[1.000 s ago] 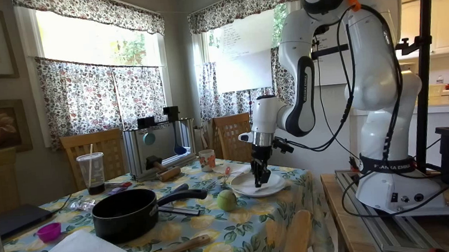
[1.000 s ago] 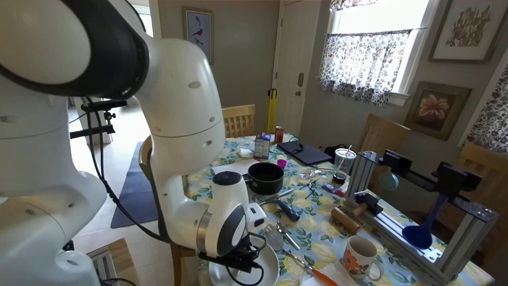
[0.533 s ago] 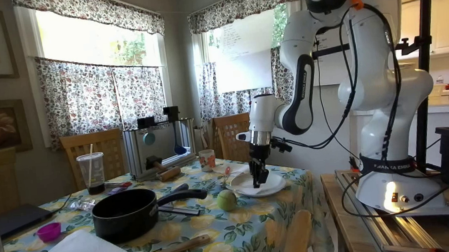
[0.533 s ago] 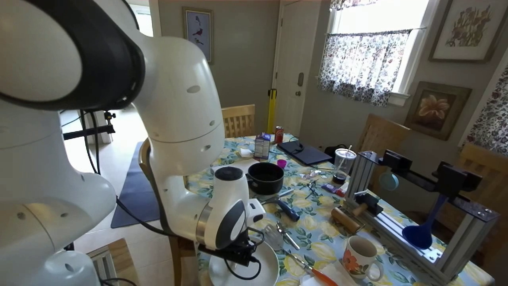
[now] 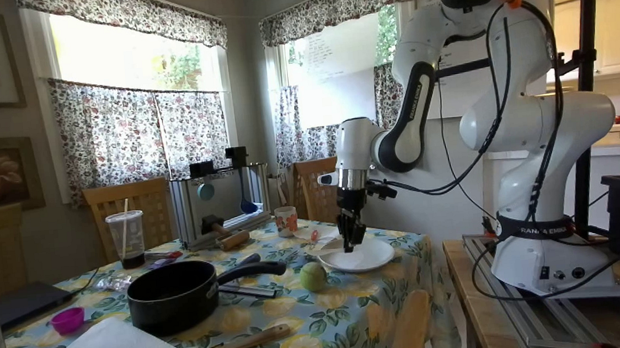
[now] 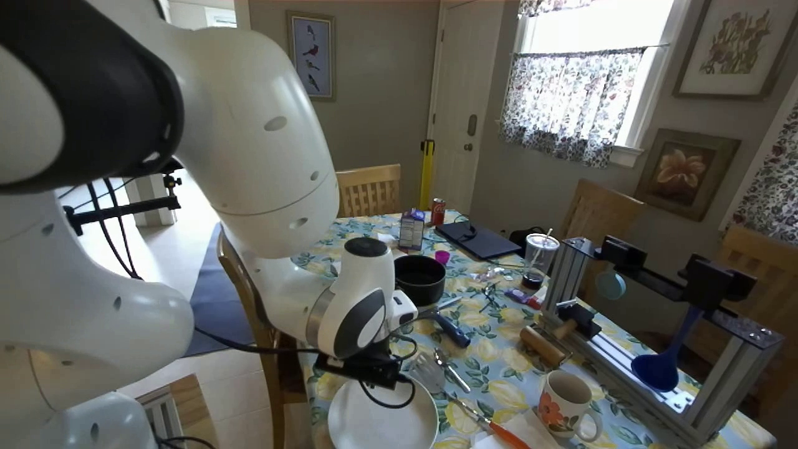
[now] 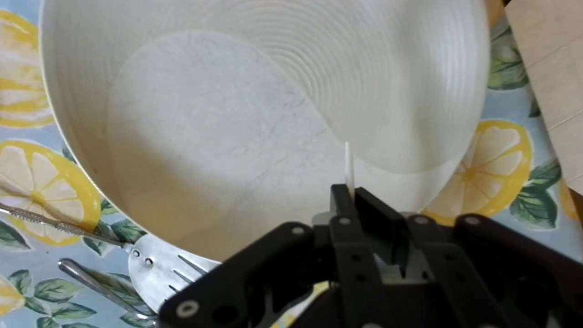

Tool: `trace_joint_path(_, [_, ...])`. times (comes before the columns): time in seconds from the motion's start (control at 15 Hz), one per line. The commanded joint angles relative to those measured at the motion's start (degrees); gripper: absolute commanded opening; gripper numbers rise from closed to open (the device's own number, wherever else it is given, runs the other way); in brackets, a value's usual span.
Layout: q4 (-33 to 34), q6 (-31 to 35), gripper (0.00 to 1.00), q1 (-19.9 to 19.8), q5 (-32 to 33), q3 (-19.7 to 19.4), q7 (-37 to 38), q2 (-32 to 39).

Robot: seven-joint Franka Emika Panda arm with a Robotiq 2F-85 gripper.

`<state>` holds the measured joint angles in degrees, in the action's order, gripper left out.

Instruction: Use the knife to poke at the ball

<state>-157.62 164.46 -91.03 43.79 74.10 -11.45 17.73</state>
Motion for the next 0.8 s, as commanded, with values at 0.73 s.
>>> trace_joint_path(0.73, [7.9, -37.9, 0.02, -28.0, -5.2, 29.8, -18.1, 25.2])
